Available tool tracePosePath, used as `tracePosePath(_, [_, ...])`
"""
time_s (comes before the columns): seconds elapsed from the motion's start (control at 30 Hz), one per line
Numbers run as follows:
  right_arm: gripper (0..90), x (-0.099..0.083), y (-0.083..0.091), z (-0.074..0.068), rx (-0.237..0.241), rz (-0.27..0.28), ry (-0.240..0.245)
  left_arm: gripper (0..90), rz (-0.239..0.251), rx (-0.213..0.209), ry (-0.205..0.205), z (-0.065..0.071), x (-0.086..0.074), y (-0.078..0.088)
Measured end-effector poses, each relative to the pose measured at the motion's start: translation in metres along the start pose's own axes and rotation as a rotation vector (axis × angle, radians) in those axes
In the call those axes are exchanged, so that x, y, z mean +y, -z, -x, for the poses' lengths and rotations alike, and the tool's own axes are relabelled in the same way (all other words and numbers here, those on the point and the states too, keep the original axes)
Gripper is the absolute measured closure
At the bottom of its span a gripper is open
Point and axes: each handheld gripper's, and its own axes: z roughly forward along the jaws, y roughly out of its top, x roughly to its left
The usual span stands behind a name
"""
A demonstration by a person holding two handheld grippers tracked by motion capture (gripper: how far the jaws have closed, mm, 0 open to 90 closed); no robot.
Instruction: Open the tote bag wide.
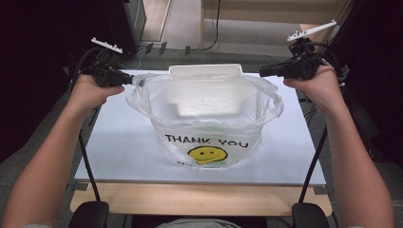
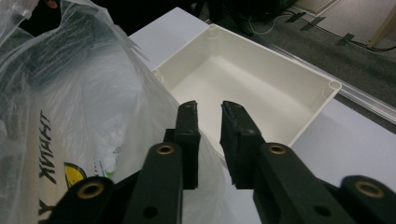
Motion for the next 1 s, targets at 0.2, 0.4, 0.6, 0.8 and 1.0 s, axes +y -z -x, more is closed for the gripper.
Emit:
tracePosePath(0.2, [90.0, 0.021, -0.002, -0.017, 0.007, -0.016, 0.012, 88.1, 0.019, -0.004, -0.038, 0.018, 0.025, 0.012])
tracePosePath(0.4, [90.0, 0.039, -0.007, -0.040, 0.024, 0.005, 0.075, 90.0, 0.016, -0.029, -0.050, 0.037, 0.039, 0.008])
tracePosePath(0.6, [90.0, 0.049, -0.021, -0.059, 0.054, -0.002, 0.114, 90.0, 0.001, -0.048, -0.065, 0.050, 0.046, -0.006])
tracePosePath(0.8, [90.0, 0.054, -0.038, -0.073, 0.075, -0.012, 0.120, 90.0, -0.011, -0.057, -0.103, 0.065, 0.055, -0.019])
tracePosePath(1.0, [90.0, 0.058, -0.054, -0.089, 0.073, -0.035, 0.152, 89.9, -0.021, -0.092, -0.097, 0.076, 0.060, -0.033])
